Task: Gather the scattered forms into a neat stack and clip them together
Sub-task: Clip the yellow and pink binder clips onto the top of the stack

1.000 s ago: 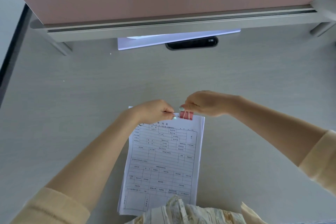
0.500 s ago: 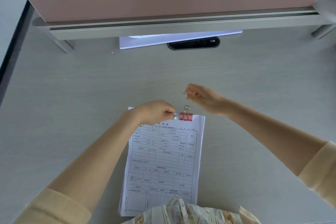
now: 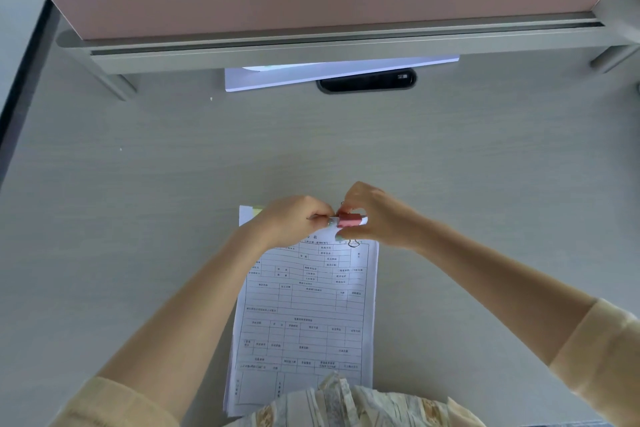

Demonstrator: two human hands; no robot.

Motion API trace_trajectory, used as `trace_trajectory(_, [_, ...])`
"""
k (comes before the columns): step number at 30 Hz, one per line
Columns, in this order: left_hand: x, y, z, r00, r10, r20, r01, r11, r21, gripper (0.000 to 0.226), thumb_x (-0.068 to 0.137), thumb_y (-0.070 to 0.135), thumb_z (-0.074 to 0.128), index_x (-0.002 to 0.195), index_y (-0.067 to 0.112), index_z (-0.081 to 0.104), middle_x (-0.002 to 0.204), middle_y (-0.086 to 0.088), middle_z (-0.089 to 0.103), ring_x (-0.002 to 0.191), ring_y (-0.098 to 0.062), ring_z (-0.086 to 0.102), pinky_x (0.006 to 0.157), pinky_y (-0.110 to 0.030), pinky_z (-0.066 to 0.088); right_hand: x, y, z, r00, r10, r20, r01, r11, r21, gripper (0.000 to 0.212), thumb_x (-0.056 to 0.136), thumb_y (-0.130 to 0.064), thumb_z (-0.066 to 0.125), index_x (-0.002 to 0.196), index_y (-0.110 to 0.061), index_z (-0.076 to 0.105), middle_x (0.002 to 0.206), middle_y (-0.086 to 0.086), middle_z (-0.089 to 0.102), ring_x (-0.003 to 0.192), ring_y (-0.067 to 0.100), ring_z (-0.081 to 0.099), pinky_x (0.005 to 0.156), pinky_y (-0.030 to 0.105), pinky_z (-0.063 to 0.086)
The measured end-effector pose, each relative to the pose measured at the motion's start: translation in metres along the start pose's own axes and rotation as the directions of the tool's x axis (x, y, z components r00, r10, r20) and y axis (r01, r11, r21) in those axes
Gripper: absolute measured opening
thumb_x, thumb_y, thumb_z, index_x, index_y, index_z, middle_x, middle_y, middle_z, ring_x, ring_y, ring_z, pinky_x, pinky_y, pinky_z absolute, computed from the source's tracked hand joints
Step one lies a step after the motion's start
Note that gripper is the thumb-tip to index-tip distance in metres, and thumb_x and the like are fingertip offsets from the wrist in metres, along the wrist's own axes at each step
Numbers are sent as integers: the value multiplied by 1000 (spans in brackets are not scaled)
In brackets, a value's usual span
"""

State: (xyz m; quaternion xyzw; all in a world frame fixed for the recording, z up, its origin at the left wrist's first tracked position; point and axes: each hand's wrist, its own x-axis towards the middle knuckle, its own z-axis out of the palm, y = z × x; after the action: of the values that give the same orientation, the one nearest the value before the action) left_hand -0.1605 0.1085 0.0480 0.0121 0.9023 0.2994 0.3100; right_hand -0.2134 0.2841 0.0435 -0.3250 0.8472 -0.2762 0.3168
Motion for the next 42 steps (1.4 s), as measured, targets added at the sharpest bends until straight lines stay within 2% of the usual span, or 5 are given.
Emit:
trace_trajectory(23, [-27, -2, 0, 993, -5, -117, -14, 986, -166, 23, 94, 32, 46, 82, 25, 64, 81, -15, 63, 73, -33, 54, 66, -38, 41, -5, -24, -1, 998, -51, -33, 47, 993, -109, 30, 85, -45, 57, 106, -25, 53, 72, -8, 61, 65, 17, 59, 59, 29, 43])
trace_trajectory(27, [-34, -3, -5, 988, -40, -146, 9, 978, -209, 27, 95, 25, 45, 70, 24, 54, 60, 2, 37, 51, -15, 32, 52, -26, 26, -19, -15, -3, 969, 145, -202, -68, 935, 347, 44, 75, -44, 68, 114, -30, 52, 98, -10, 66, 91, 5, 64, 77, 24, 51])
trace_trajectory(31, [-38, -12, 0, 968, -101, -230, 46, 972, -232, 25, 95, 24, 43, 83, 8, 57, 55, 5, 35, 42, -8, 28, 45, -20, 25, -49, 10, 26, 950, 310, 33, -224, 606, 764, 29, 86, -25, 61, 113, -28, 52, 108, -6, 63, 93, 7, 63, 84, 33, 55])
trace_trajectory(36, [-43, -30, 14, 875, -189, -447, 80, 965, -251, 23, 92, 22, 46, 72, 14, 53, 55, 5, 44, 47, -7, 40, 52, -24, 35, -88, 25, 108, 891, 387, 238, -446, 648, 617, 23, 90, -13, 51, 103, -26, 64, 99, 12, 72, 88, 27, 69, 79, 42, 56])
trace_trajectory(42, [-61, -66, 47, 557, -548, -624, 278, 831, -482, 50, 86, 21, 59, 132, 11, 44, 137, -13, 46, 127, -34, 39, 105, -44, 30, -93, 23, 113, 875, 475, 95, -330, 442, 834, 25, 91, -6, 49, 90, -21, 69, 86, -1, 74, 76, 11, 70, 59, 17, 51])
